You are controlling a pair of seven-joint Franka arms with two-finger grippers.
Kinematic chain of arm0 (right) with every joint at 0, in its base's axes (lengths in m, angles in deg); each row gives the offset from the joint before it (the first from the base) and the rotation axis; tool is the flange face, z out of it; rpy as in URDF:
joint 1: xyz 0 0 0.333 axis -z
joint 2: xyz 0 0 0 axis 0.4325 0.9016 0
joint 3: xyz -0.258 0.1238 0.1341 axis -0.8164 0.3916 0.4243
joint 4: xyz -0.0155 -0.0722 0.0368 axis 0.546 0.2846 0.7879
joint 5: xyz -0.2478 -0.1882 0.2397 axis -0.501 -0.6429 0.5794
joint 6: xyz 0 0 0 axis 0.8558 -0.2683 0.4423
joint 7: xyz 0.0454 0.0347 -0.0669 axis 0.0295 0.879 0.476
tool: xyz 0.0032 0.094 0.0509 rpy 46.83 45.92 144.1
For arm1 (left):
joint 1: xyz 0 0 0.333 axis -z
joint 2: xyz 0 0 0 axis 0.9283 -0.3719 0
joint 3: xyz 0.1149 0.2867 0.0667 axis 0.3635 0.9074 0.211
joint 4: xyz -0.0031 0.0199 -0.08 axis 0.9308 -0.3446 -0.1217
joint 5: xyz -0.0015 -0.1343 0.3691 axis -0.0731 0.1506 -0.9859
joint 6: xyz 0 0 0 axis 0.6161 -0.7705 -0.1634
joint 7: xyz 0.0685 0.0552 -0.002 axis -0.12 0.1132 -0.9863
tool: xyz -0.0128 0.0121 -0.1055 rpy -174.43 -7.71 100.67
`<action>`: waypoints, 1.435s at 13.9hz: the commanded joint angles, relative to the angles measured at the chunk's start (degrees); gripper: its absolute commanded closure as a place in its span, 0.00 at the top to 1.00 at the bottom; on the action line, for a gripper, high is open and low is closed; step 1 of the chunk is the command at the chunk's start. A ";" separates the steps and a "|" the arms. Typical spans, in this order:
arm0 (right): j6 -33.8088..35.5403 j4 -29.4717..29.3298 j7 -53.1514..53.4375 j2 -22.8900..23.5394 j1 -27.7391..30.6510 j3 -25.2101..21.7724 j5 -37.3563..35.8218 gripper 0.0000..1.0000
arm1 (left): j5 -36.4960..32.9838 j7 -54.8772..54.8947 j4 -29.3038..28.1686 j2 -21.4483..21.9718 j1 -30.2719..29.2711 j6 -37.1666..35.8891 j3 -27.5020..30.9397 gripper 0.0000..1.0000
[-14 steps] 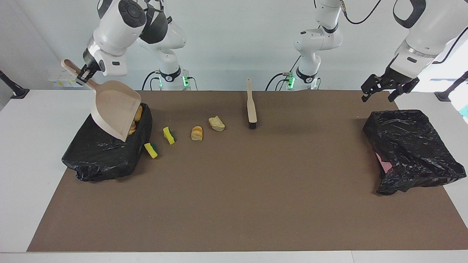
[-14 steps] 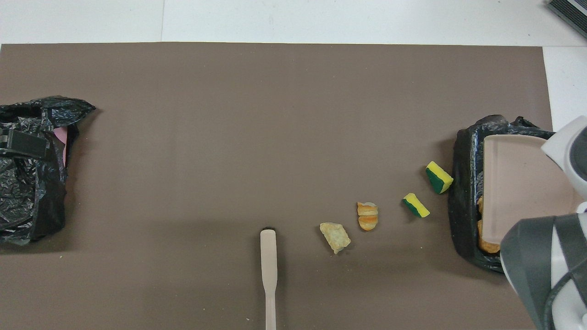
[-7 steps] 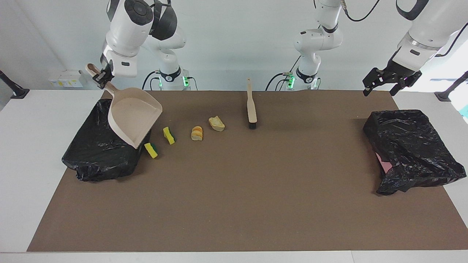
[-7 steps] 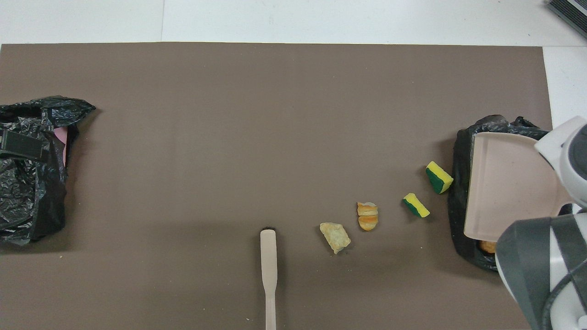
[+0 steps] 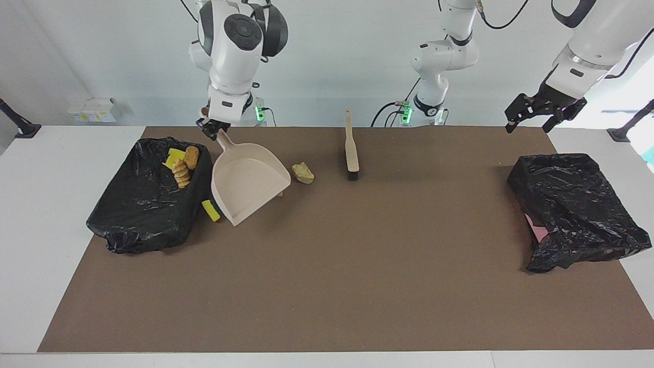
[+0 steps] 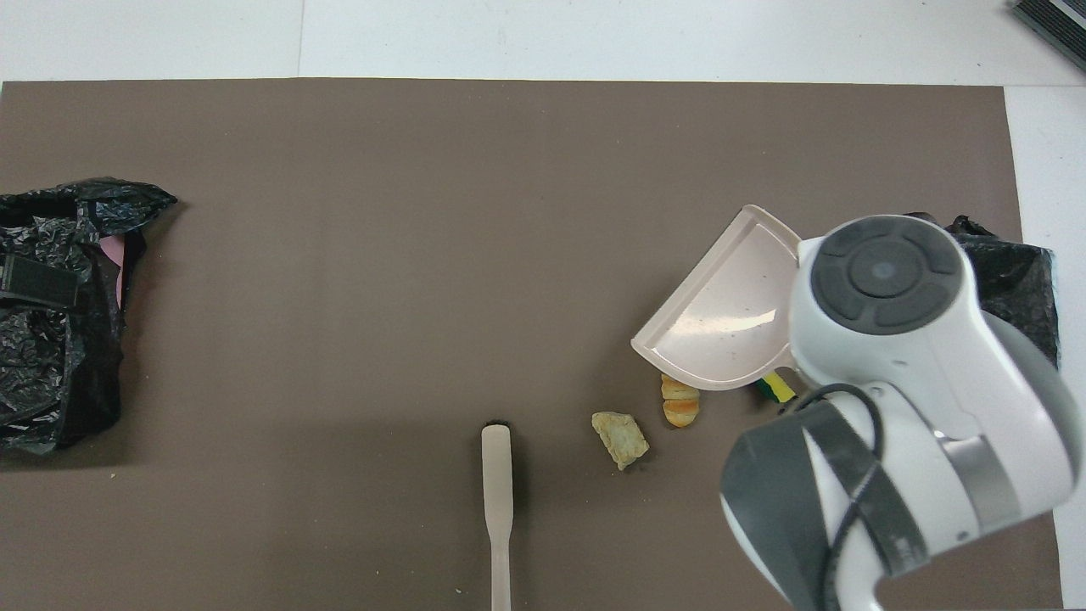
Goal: Sweep and dump trash in bin
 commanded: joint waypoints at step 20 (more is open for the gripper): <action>-23.96 -22.69 55.11 35.26 -18.77 -0.10 22.57 0.08 | -0.88 -0.15 -1.33 1.34 -0.53 -0.13 -0.26 1.00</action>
